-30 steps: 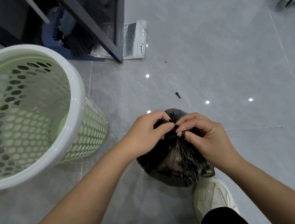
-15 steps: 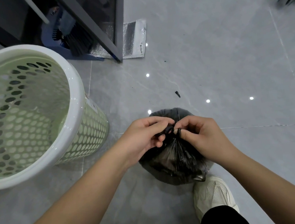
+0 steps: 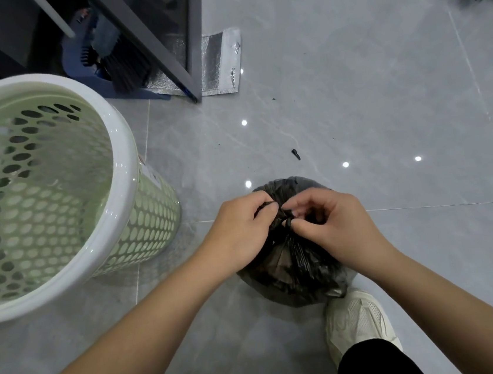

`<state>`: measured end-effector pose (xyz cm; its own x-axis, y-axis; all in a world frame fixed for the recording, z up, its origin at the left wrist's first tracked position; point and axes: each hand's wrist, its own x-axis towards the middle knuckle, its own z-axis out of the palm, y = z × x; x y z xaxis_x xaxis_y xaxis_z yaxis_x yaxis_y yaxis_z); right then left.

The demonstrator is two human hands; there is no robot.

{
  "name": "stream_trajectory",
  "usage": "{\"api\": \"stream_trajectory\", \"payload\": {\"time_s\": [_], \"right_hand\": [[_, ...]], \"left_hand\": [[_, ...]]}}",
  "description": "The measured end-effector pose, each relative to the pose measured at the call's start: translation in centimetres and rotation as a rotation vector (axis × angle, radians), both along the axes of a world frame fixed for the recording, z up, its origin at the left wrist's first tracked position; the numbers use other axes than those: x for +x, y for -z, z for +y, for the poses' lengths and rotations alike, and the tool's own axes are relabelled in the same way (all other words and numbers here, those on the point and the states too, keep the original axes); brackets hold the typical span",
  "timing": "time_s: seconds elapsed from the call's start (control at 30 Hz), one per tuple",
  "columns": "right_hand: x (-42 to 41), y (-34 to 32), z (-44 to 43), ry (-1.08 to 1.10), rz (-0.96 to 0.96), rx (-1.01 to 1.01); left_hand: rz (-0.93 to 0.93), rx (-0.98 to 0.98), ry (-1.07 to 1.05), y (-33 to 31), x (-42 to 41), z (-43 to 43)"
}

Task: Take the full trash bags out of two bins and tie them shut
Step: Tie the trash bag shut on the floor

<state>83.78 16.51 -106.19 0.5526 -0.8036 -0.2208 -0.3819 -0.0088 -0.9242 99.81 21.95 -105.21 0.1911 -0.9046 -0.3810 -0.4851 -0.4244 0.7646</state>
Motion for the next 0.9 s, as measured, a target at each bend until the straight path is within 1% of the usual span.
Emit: {"api": "stream_trajectory", "payload": {"time_s": [0.03,0.1,0.13,0.17,0.2,0.23,0.27,0.3,0.33,0.37,0.4,0.43,0.47,0.6,0.63,0.67,0.7,0.73,0.77,0.83,0.87,0.9], "right_hand": [[0.0,0.0,0.2,-0.017,0.026,-0.052],[0.2,-0.1,0.5,-0.045,0.042,-0.154],[0.3,-0.1,0.5,-0.051,0.040,-0.200],[0.3,-0.1,0.4,-0.047,0.034,-0.221],[0.3,-0.1,0.3,-0.032,0.030,-0.212],[0.3,-0.1,0.1,-0.010,0.029,-0.180],[0.3,-0.1,-0.1,0.015,0.033,-0.140],[0.2,-0.1,-0.3,0.037,0.034,-0.099],[0.1,-0.1,-0.4,0.051,0.030,-0.064],[0.1,-0.1,-0.5,0.054,0.023,-0.037],[0.1,-0.2,-0.6,0.046,0.018,-0.023],[0.2,-0.3,-0.6,0.035,0.014,-0.018],[0.2,-0.4,-0.5,0.027,0.008,-0.015],[0.1,-0.4,-0.5,0.020,-0.009,-0.014],[0.1,-0.4,-0.5,0.016,-0.007,-0.031],[0.1,-0.4,-0.4,0.010,0.000,-0.057],[0.1,-0.4,-0.3,0.001,0.008,-0.089],[0.1,-0.4,-0.2,-0.010,0.018,-0.127],[0.1,-0.4,-0.1,-0.023,0.026,-0.171],[0.2,-0.2,0.1,-0.044,0.035,-0.264],[0.1,-0.2,0.1,-0.048,0.033,-0.290],[0.1,-0.1,0.1,-0.051,0.030,-0.298]], "left_hand": [[0.122,0.140,-0.087,-0.2,-0.1,-0.2],[0.434,0.398,-0.301,-0.7,-0.4,-0.9],[0.513,0.459,-0.369,-0.9,-0.4,-1.1],[0.500,0.454,-0.370,-1.0,-0.3,-1.3],[0.381,0.363,-0.323,-1.0,-0.2,-1.1],[0.183,0.179,-0.250,-0.9,-0.1,-0.8],[-0.012,-0.048,-0.159,-1.0,0.2,-0.4],[-0.167,-0.231,-0.028,-1.3,0.5,0.1],[-0.291,-0.334,0.112,-1.4,0.8,0.6],[-0.396,-0.364,0.231,-1.3,0.9,0.9],[-0.481,-0.342,0.310,-1.1,0.9,1.1],[-0.523,-0.309,0.346,-0.8,0.8,1.1],[-0.518,-0.291,0.344,-0.5,0.7,1.0],[-0.305,-0.346,0.171,0.5,0.2,0.5],[-0.259,-0.349,0.107,0.3,-0.1,0.5],[-0.218,-0.313,0.032,0.2,-0.4,0.3],[-0.176,-0.235,-0.047,0.0,-0.7,0.1],[-0.095,-0.112,-0.128,-0.2,-0.9,-0.3],[0.045,0.023,-0.211,-0.4,-1.0,-0.7],[0.422,0.248,-0.339,-0.8,-1.2,-1.2],[0.550,0.289,-0.366,-1.1,-1.1,-1.3],[0.598,0.281,-0.362,-1.2,-1.0,-1.3]]}}
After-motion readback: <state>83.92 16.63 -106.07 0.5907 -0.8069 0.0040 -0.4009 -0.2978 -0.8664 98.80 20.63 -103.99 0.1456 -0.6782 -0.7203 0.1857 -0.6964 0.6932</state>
